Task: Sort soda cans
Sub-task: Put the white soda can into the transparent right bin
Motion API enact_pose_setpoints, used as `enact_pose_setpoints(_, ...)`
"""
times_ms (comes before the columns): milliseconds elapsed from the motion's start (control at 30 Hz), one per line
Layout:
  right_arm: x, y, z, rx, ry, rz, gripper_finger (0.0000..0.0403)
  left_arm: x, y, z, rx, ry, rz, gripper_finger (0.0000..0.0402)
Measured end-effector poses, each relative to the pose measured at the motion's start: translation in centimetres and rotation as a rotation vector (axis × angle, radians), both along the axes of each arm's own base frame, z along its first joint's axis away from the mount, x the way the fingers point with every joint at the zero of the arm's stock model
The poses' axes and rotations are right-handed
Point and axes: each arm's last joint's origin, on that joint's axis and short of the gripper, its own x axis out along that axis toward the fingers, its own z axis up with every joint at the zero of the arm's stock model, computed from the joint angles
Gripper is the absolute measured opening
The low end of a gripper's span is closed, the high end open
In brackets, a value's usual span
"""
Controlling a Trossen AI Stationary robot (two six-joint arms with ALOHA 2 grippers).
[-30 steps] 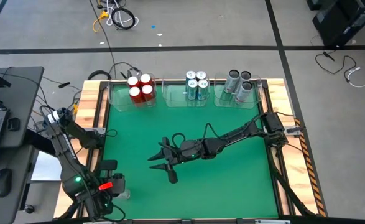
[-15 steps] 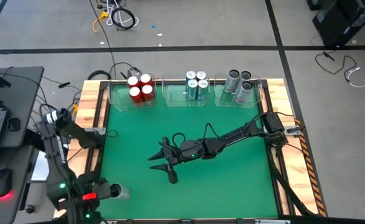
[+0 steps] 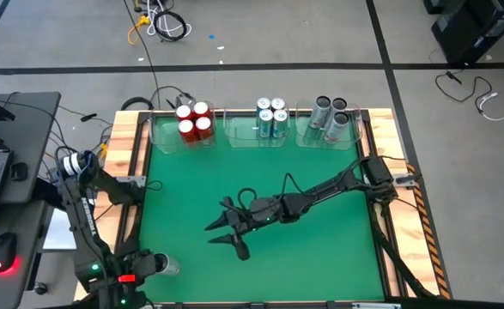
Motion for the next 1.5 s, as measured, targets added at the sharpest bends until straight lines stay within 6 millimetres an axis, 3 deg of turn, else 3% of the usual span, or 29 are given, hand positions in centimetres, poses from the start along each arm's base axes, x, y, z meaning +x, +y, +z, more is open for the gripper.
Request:
enact_pose_setpoints(167,1.5,1.0,-1.0,0.01,0.023,0.038,0.0174,-0.2,0.4,-1.2,0.069,-0.119,0.009,0.0)
enact_pose_setpoints(433,6.0,2.3,-3.6,0.067,0.049,0.071,0.0192,-0.7,0.2,-2.8,0.053,-0.167,-0.005,0.0)
enact_pose_setpoints(600,8.7,3.3,-5.2,0.099,0.065,0.121,0.0218,-1.0,0.4,-3.4,0.082,-0.207,-0.012,0.0)
enact_pose_setpoints(767,10.6,3.9,-5.5,0.098,0.072,0.122,0.0252,-1.2,0.8,-4.1,0.114,-0.219,-0.018,0.0)
enact_pose_setpoints(1100,11.2,4.2,-5.0,0.096,0.029,0.122,0.0298,-1.1,1.4,-4.8,0.182,-0.314,-0.012,0.0)
enact_pose_setpoints(1500,11.2,4.3,-5.0,0.071,0.014,0.121,0.0296,-0.2,2.0,-4.6,0.252,-0.432,0.023,0.0)
